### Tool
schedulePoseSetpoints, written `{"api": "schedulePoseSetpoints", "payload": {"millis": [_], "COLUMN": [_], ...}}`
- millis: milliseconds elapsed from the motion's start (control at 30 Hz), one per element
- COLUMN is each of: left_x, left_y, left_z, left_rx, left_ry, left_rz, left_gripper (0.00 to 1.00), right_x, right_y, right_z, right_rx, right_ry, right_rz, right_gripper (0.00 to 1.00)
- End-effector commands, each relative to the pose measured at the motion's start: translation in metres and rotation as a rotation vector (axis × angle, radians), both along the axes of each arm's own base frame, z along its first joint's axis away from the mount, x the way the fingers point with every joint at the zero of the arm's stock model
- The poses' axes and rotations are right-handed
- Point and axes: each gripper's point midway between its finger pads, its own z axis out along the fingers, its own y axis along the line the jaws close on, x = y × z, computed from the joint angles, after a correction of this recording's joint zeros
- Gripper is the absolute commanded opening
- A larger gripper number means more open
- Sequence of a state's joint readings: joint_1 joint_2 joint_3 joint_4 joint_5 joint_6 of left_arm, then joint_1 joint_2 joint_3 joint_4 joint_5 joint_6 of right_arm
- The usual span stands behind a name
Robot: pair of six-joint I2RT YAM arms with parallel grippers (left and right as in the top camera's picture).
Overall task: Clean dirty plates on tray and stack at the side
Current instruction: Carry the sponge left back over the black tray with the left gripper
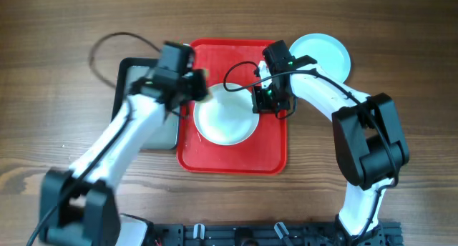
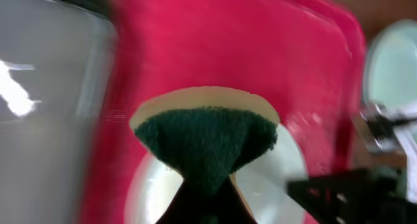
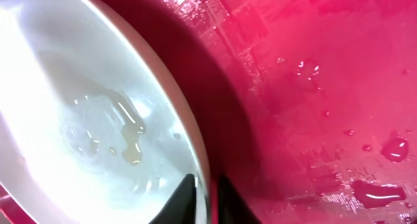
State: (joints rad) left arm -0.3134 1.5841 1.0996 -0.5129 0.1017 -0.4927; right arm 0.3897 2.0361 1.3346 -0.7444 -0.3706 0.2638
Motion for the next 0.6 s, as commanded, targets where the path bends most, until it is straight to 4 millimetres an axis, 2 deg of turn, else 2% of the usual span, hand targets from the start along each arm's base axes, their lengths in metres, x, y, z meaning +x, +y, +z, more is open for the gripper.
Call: {"api": "schedulePoseSetpoints", "payload": {"millis": [0,67,133,333,467,533,567], "left_x": [0.003,-0.007,-0.013,-0.015,-0.016,-0.013,-0.011], "left_y": [0.080,0.102,0.122,0.165,0.170,0.173,0.173], "left_z": [0.016,0.009,0.005,0.004,0.003,0.005,0.006], "left_rx": [0.202,0.230,0.239,0.232,0.236,0.248,0.248], "left_ry": [-0.028,0.032,0.073,0.097,0.096,0.081,0.073], "left_rz": [0.228,0.276,0.323,0.440,0.452,0.462,0.463], "left_gripper": [0.04,0.04,0.04,0.04,0.04,0.04,0.04], "right_x": [-0.002,-0.001,0.002,0.007,0.008,0.008,0.008], "right_y": [0.006,0.006,0.004,0.005,0.006,0.006,0.006], "right_z": [0.004,0.004,0.003,0.004,0.004,0.004,0.004], "right_rx": [0.026,0.023,0.012,0.014,0.017,0.016,0.016], "right_ry": [-0.003,-0.007,-0.019,-0.040,-0.046,-0.043,-0.038], "right_rz": [0.009,0.009,0.006,0.004,0.004,-0.003,-0.017], "right_gripper": [0.18,0.24,0.26,0.49,0.49,0.40,0.39]}}
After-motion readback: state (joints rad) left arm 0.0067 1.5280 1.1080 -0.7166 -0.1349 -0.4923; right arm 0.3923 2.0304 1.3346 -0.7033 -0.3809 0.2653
